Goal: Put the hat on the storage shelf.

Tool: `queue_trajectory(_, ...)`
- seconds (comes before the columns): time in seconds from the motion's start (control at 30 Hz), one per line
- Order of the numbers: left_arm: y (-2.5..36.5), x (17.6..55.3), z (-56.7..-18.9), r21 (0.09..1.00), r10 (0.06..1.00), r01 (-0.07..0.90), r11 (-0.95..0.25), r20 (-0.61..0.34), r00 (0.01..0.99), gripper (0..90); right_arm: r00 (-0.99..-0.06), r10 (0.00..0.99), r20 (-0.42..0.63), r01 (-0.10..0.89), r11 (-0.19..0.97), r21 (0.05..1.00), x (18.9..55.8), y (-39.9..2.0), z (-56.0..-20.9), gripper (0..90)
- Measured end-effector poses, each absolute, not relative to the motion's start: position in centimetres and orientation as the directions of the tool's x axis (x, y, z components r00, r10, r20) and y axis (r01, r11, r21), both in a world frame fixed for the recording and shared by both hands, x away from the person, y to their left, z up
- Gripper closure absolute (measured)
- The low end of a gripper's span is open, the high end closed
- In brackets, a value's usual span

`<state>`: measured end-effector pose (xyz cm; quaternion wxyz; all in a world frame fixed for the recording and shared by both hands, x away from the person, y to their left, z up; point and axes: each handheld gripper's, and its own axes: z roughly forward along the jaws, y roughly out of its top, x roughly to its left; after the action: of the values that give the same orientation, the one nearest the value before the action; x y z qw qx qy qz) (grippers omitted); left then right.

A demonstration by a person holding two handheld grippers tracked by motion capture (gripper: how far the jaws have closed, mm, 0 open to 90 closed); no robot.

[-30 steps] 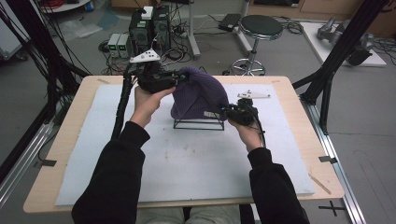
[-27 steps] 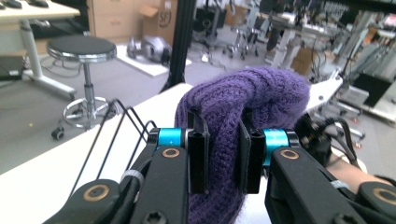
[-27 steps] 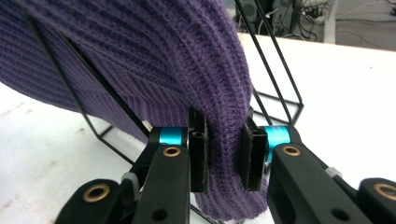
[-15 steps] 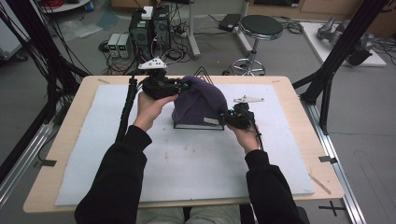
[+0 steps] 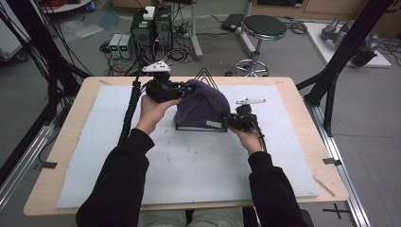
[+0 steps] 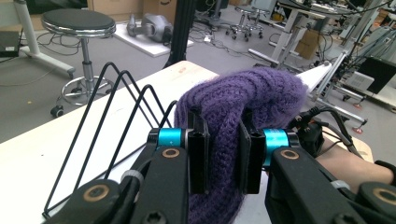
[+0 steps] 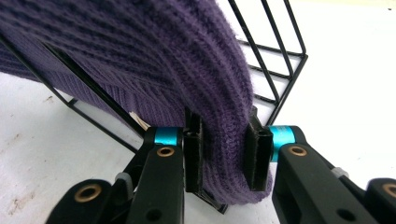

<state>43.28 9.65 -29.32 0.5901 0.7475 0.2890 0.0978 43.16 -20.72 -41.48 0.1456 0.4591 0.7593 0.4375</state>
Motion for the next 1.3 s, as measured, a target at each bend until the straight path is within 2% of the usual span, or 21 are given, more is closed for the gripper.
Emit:
queue_trajectory(0.07,9.6,43.3,-29.4,0.938,0.545,0.322,-0.127,-0.205,0.813,77.1,-0.537,0.824,0.181,0.569,0.195,0.799,43.1,-20.8,-41.4,70.5)
queue_trajectory(0.17,9.6,43.4,-29.4,0.939,0.538,0.321,-0.122,-0.21,0.816,75.3,-0.535,0.819,0.207,0.576,0.174,0.798,43.2,-21.1,-41.3,55.7)
queue_trajectory(0.23,9.6,43.3,-29.4,0.94,0.532,0.315,-0.13,-0.202,0.823,74.7,-0.533,0.82,0.208,0.577,0.172,0.799,43.1,-21.1,-41.2,53.0)
queue_trajectory(0.37,9.7,43.1,-29.4,0.944,0.519,0.31,-0.112,-0.211,0.828,61.5,-0.514,0.831,0.212,0.56,0.138,0.817,42.7,-21.2,-40.6,35.5)
queue_trajectory(0.43,9.8,43.0,-29.3,0.947,0.517,0.302,-0.106,-0.207,0.831,61.0,-0.508,0.838,0.199,0.546,0.134,0.827,42.5,-21.4,-40.3,30.9)
queue_trajectory(0.53,10.3,43.0,-29.1,0.953,0.507,0.296,-0.062,-0.226,0.832,55.1,-0.507,0.835,0.214,0.535,0.11,0.838,42.1,-21.6,-39.7,25.7)
queue_trajectory(0.67,11.0,42.7,-28.8,0.96,0.511,0.278,-0.032,-0.224,0.83,43.6,-0.515,0.83,0.214,0.498,0.087,0.863,41.5,-22.2,-38.9,21.5)
queue_trajectory(0.83,12.0,41.8,-28.4,0.976,0.526,0.218,0.015,-0.193,0.828,36.4,-0.512,0.83,0.223,0.459,0.044,0.887,40.5,-23.1,-37.8,16.6)
queue_trajectory(1.13,14.4,39.4,-27.5,0.995,0.699,0.082,0.06,-0.101,0.708,18.3,-0.45,0.881,0.148,0.299,-0.008,0.954,38.3,-25.2,-35.6,12.3)
queue_trajectory(1.3,15.9,37.8,-27.4,0.996,0.756,0.005,0.09,-0.071,0.65,17.9,-0.413,0.902,0.129,0.208,-0.045,0.977,37.0,-26.1,-34.6,12.0)
